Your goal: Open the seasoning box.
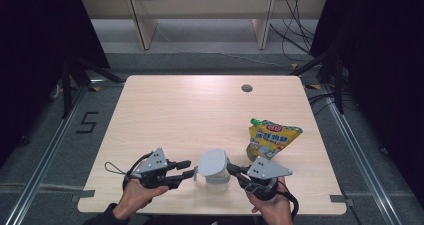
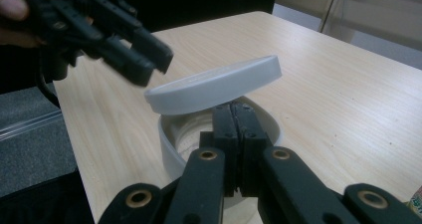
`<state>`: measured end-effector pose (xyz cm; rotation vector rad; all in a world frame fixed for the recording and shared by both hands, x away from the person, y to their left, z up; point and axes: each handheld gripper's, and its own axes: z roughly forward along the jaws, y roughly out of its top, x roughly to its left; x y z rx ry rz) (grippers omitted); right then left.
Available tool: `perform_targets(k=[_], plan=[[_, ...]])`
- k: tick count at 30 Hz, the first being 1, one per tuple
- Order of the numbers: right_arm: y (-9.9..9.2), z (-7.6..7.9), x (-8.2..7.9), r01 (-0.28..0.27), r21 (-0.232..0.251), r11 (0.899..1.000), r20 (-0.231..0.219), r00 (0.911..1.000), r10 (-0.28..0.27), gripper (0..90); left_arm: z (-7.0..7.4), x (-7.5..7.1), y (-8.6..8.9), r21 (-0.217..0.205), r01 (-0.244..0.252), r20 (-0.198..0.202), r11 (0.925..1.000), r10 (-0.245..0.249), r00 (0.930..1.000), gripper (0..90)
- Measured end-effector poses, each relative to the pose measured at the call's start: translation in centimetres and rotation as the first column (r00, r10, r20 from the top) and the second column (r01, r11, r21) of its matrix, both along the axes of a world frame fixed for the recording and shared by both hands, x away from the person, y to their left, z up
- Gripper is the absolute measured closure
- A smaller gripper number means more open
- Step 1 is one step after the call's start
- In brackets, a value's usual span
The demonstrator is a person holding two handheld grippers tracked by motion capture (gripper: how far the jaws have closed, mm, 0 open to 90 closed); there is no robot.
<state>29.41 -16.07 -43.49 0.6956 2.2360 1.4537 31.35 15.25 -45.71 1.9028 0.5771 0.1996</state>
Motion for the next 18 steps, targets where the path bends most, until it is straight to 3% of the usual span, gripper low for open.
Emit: perform_targets(k=[2, 4, 5, 6, 7, 14, 16, 18], plan=[[0.0, 0.1, 0.0, 0.009, 0.004, 1.000, 0.000, 1.0000, -0.009, 90.0, -0.4, -0.7, 0.2, 0.014, 0.009, -0.019, 0.9999, -0.009, 0.9998, 53.4], [0.1, 0.1, 0.0, 0.007, 0.010, 1.000, 0.001, 1.0000, -0.007, 90.0, -0.6, -0.9, 0.4, 0.031, 0.014, -0.003, 0.9994, -0.014, 0.9999, 47.2], [0.2, 0.2, -0.1, 0.008, 0.011, 1.000, -0.010, 0.9999, -0.008, 90.0, -1.0, -1.4, 0.7, 0.039, 0.006, -0.022, 0.9992, -0.005, 0.9998, 43.9], [0.3, 0.3, 0.0, 0.007, 0.016, 1.000, 0.019, 0.9998, -0.007, 90.0, -1.0, -1.4, 0.7, 0.039, 0.006, -0.022, 0.9992, -0.005, 0.9998, 40.7], [0.3, 0.4, 0.0, 0.009, 0.007, 1.000, 0.015, 0.9998, -0.009, 90.0, -1.3, -1.5, 1.2, 0.071, 0.019, -0.024, 0.9973, -0.017, 0.9996, 37.9], [0.8, 0.9, 0.1, -0.001, 0.009, 1.000, 0.016, 0.9999, 0.001, 90.0, -1.8, -2.1, 2.1, 0.065, -0.025, -0.044, 0.9976, 0.028, 0.9987, 28.0], [1.1, 0.9, 0.2, -0.010, 0.016, 1.000, 0.019, 0.9998, 0.010, 90.0, -1.7, -2.2, 2.5, 0.099, -0.039, -0.028, 0.9943, 0.042, 0.9987, 26.0], [1.5, 0.9, 0.3, -0.018, 0.027, 0.999, 0.025, 0.9995, 0.017, 90.0, -1.8, -2.4, 2.5, 0.079, -0.051, -0.030, 0.9956, 0.053, 0.9981, 24.6]])
